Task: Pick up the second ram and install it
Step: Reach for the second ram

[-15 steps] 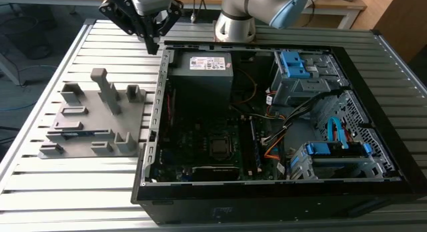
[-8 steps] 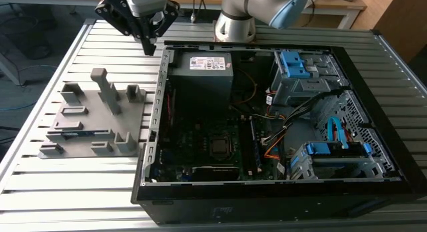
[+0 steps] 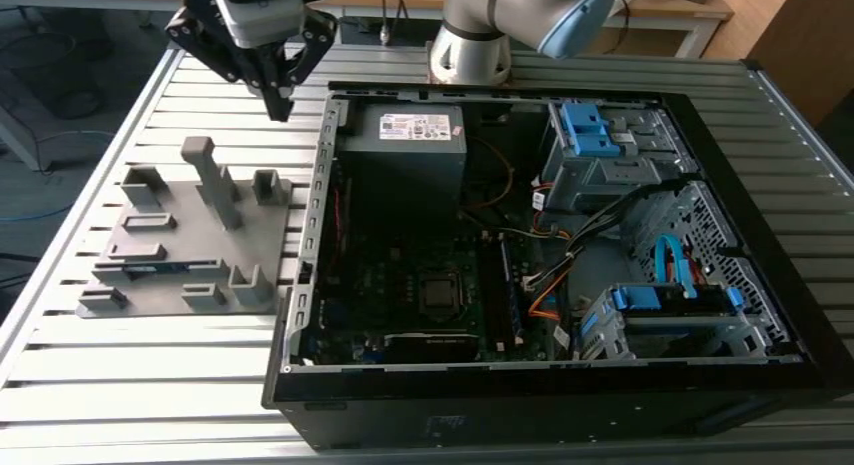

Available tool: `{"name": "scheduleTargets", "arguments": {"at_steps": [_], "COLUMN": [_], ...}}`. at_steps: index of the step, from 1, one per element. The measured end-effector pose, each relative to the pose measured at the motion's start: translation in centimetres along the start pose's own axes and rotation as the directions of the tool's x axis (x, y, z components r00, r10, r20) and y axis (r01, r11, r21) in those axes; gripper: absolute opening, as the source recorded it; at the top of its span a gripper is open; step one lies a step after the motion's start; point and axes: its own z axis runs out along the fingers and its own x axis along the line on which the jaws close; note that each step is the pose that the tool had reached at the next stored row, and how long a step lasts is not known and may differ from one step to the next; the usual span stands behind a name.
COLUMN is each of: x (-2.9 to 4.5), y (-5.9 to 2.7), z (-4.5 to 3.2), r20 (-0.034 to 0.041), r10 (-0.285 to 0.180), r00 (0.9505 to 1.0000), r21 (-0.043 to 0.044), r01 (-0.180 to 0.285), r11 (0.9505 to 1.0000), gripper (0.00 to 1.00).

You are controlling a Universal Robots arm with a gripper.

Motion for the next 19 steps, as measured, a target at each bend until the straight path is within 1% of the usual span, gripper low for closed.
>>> {"name": "scheduleTargets", "arguments": {"at_steps": [1, 6, 11, 19], "x": [0.15, 1.41, 2.51, 3.41], "y": [-0.06, -0.28, -0.37, -0.44], "z": [0.03, 0.13, 0.22, 0.48], "r20": [0.0, 0.0, -0.0001, 0.0001], "r10": [0.0, -0.001, -0.001, -0.001], "r00": [1.0, 1.0, 1.0, 1.0], "r21": [0.0, 0.0, 0.0001, -0.0001], "r01": [0.0, 0.001, 0.001, 0.001], "r11": [1.0, 1.0, 1.0, 1.0], "gripper": [0.1, 0.1, 0.1, 0.1]}}
